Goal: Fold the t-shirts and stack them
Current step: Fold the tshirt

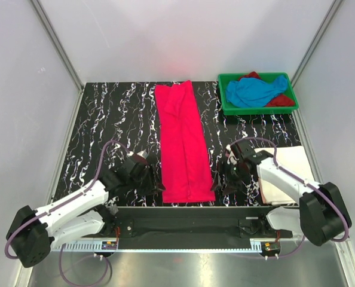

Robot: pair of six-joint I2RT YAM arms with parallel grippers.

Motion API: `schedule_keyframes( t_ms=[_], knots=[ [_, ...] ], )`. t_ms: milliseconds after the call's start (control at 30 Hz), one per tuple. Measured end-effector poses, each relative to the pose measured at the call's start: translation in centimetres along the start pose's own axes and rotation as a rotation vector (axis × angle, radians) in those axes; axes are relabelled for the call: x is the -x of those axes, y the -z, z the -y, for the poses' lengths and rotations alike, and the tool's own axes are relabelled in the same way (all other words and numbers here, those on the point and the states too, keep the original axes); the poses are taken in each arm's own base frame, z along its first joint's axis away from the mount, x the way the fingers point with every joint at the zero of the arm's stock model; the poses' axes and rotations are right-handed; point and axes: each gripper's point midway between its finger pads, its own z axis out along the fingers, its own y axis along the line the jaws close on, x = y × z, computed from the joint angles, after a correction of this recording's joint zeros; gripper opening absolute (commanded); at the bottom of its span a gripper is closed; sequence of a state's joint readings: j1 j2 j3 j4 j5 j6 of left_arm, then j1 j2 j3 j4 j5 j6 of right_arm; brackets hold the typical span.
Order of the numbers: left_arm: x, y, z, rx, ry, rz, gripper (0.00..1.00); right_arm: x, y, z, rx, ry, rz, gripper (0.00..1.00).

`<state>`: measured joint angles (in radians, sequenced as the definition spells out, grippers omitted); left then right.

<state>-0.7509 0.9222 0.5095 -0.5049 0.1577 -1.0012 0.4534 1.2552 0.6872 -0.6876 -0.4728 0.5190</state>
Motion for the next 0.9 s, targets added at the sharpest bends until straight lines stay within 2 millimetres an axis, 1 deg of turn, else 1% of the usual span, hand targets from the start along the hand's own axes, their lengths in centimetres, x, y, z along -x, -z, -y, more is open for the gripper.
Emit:
schedule_keyframes(
  t_ms=[67,100,133,200,367,500,667,767,900],
  knots=[
    [0.0,-0.5,-0.5,0.035,0.024,0.003,0.53,-1.1,-0.5,1.0,-0.010,-0.028,-0.015,0.60],
    [-0.1,-0.8,-0.9,0.060,0.032,-0.001,0.55,-1.4,-0.8,1.3,-0.012,-0.038,-0.018,0.55],
    [-0.2,-1.1,-1.3,0.084,0.041,-0.008,0.56,-1.6,-1.0,1.6,-0.015,-0.046,-0.022,0.48],
    [-0.5,-1.5,-1.9,0.119,0.057,-0.017,0.56,-1.8,-1.4,1.8,-0.012,-0.063,-0.022,0.45],
    [-0.7,-2.3,-2.3,0.127,0.110,-0.016,0.56,-1.8,-2.6,2.1,0.010,-0.085,-0.015,0.44],
    [-1.1,-2.9,-3.2,0.149,0.130,-0.027,0.57,-1.7,-3.3,2.5,0.002,-0.092,-0.024,0.48],
    [-1.3,-3.7,-3.5,0.172,0.138,-0.042,0.56,-1.4,-3.8,2.3,0.017,-0.094,-0.028,0.49],
    [-1.1,-4.1,-3.1,0.169,0.138,-0.046,0.54,-1.3,-4.0,2.1,0.032,-0.095,-0.031,0.49],
    [-1.1,-4.2,-3.0,0.170,0.141,-0.051,0.53,-1.2,-4.0,2.0,0.035,-0.100,-0.029,0.49]
  ],
)
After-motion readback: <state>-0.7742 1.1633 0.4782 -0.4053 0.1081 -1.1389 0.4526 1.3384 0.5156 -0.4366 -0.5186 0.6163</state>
